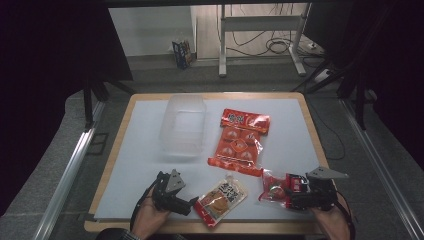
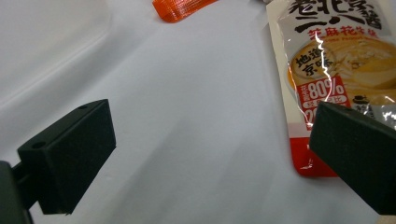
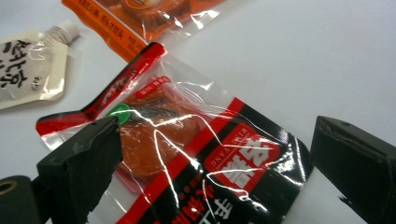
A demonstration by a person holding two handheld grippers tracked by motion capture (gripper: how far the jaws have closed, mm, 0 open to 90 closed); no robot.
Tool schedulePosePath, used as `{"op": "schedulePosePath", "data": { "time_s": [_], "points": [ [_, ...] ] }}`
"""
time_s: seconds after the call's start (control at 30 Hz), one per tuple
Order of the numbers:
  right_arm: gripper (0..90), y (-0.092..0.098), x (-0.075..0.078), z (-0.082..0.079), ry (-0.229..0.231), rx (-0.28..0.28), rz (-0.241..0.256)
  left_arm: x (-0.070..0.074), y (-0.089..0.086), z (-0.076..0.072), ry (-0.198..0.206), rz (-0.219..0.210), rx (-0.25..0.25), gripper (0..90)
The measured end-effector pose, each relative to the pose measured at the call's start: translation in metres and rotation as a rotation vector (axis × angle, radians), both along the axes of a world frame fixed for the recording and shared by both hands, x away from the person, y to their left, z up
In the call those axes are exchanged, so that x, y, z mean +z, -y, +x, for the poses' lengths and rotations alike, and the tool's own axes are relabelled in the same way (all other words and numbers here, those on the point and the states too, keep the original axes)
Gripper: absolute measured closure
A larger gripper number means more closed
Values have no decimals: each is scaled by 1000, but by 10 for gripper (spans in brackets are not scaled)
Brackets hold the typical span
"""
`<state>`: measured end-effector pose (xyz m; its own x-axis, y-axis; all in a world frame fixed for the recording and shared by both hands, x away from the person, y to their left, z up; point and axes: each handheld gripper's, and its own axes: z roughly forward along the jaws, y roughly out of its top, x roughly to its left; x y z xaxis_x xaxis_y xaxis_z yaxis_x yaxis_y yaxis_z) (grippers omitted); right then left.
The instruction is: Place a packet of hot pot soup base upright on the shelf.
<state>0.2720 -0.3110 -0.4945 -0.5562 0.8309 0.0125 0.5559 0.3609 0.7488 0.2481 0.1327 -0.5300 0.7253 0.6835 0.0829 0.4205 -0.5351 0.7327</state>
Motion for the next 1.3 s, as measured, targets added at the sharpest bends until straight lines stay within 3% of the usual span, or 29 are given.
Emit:
{"op": "schedulePosePath", "data": {
  "time_s": [0.2, 0.47, 0.97, 1.2, 1.3],
  "points": [
    [23, -3, 0, -1, 13, 12, -2, 2, 2, -2, 27, -4, -1, 0],
    [24, -5, -2, 0, 17, 24, 2, 4, -2, -1, 18, -36, 27, 0],
    [29, -13, -1, 3, 15, 38, 14, 4, -1, -1, 19, -28, 26, 0],
    [68, -24, 4, 6, -11, 70, -18, 4, -1, -2, 20, -21, 23, 0],
    [143, -28, 7, 10, -27, 70, -28, 4, -4, -1, 26, -13, 24, 0]
  ]
}}
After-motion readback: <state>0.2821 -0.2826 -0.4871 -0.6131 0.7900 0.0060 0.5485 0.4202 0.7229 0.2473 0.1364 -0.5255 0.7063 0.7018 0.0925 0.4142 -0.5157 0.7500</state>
